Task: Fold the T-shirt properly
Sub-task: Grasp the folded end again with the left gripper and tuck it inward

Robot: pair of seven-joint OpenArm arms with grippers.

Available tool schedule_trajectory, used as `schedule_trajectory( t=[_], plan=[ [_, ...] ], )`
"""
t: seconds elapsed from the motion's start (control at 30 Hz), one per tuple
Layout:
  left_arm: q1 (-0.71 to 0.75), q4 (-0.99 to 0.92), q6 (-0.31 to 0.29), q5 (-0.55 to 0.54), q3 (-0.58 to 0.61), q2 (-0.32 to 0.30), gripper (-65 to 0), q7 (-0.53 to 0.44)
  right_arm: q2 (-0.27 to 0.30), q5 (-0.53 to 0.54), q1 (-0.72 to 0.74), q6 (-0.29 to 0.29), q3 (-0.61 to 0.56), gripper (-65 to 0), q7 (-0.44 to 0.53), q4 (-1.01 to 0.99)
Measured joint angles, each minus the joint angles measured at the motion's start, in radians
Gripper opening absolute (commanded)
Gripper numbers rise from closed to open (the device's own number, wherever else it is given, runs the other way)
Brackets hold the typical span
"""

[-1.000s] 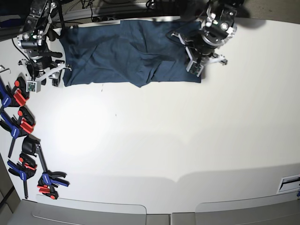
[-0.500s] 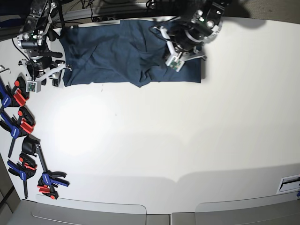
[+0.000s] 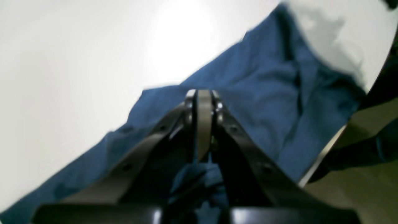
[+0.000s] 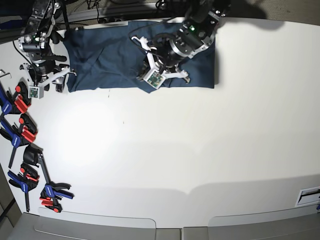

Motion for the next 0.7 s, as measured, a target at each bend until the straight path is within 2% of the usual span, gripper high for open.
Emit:
schedule_trajectory(
  t=[0.1,0.17,0.27,0.4,0.5,0.6,0.7],
  plan=[
    [-0.028,-0.001,-0.048,0.000,0.005,-0.001,-65.0,-0.008,0.000,0.000,0.000,0.000,0.000,-38.1,-0.001,0.000],
    [-0.060,0.000,-0.047,0.015,0.003,0.000,-65.0,0.050,0.000,0.000,0.000,0.000,0.000,-38.1,0.000,0.000],
    [-0.073,0.010,-0.043,0.135,-0.021,-0.006,-65.0,0.120,0.000,0.000,0.000,0.000,0.000,-38.1,-0.002,0.000],
    [-0.069,0.036,0.027,0.160,-0.068,-0.069,-65.0,0.168,0.000,0.000,0.000,0.000,0.000,-38.1,-0.003,0.000],
    [-0.042,0.044,0.041,0.185,-0.119,-0.126,-65.0,0.191,0.000,0.000,0.000,0.000,0.000,-38.1,-0.003,0.000],
    [0.013,0.047,0.040,0.176,-0.143,-0.171,-65.0,0.195,0.000,0.000,0.000,0.000,0.000,-38.1,-0.003,0.000],
    [0.067,0.047,0.032,0.056,-0.142,-0.199,-65.0,0.191,0.000,0.000,-0.001,0.000,0.000,-38.1,-0.003,0.000]
  ],
)
